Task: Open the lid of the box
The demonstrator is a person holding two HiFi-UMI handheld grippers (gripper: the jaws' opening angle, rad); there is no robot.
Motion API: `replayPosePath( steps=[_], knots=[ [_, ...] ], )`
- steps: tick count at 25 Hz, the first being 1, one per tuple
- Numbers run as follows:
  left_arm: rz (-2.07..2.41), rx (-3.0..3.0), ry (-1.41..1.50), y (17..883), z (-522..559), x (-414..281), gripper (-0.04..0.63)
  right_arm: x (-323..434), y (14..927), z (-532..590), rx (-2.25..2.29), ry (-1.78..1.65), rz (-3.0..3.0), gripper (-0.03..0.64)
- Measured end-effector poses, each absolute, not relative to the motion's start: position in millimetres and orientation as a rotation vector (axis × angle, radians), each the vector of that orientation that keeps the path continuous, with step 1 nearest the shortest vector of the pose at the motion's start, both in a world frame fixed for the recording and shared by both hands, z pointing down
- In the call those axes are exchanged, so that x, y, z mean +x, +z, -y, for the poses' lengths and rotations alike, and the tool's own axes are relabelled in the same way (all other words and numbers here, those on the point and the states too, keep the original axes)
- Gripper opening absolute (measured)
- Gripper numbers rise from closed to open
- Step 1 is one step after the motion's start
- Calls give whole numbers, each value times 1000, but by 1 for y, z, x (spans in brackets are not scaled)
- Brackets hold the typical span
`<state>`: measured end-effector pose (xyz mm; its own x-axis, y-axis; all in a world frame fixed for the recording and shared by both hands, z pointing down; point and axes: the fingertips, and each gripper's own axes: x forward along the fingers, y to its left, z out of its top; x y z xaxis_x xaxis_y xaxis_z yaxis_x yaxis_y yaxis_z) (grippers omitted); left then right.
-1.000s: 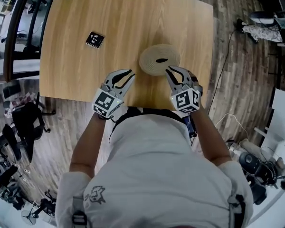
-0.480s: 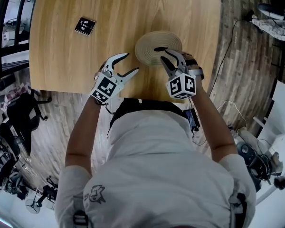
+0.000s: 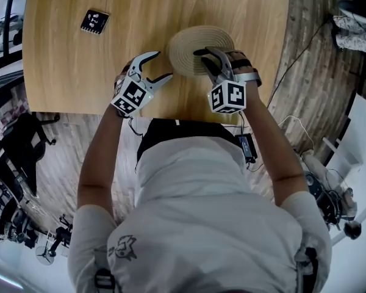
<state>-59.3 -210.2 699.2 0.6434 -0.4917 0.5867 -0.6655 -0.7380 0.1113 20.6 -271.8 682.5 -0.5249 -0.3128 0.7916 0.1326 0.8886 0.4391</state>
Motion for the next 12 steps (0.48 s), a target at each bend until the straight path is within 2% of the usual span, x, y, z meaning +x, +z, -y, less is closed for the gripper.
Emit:
replayPosePath(
  steps=[12],
  knots=[
    [849, 2547, 793, 727, 229, -49, 330, -1, 698, 290, 109, -659, 2033, 156]
  ],
)
